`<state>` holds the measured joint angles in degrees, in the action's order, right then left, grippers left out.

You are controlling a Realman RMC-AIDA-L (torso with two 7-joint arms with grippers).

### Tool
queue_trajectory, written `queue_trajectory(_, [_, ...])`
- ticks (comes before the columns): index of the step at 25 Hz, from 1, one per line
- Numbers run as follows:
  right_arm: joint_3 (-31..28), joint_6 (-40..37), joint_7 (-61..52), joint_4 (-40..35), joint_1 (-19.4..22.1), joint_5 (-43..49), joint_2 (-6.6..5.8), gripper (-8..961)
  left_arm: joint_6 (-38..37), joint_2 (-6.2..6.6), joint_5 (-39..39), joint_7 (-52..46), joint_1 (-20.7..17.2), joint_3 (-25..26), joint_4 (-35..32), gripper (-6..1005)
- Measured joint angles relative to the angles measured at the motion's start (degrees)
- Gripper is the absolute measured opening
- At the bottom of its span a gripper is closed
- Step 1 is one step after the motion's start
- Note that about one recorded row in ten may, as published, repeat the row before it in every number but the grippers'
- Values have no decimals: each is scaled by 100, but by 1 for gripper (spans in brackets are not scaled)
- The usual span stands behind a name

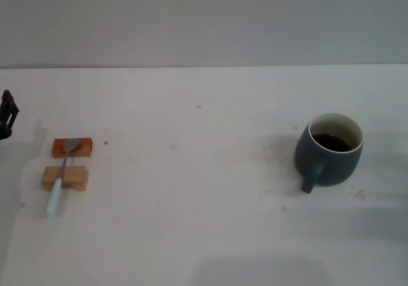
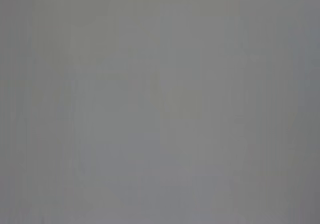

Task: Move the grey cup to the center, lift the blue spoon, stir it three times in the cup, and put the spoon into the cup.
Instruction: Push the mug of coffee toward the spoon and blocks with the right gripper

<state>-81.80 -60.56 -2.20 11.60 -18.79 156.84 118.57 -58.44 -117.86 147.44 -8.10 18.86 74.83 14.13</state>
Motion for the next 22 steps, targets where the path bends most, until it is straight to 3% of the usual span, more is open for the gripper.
queue_trajectory(22, [23,11,8,-21,49,-13,36,550,-19,1,4,-17,14,-86,-113,735])
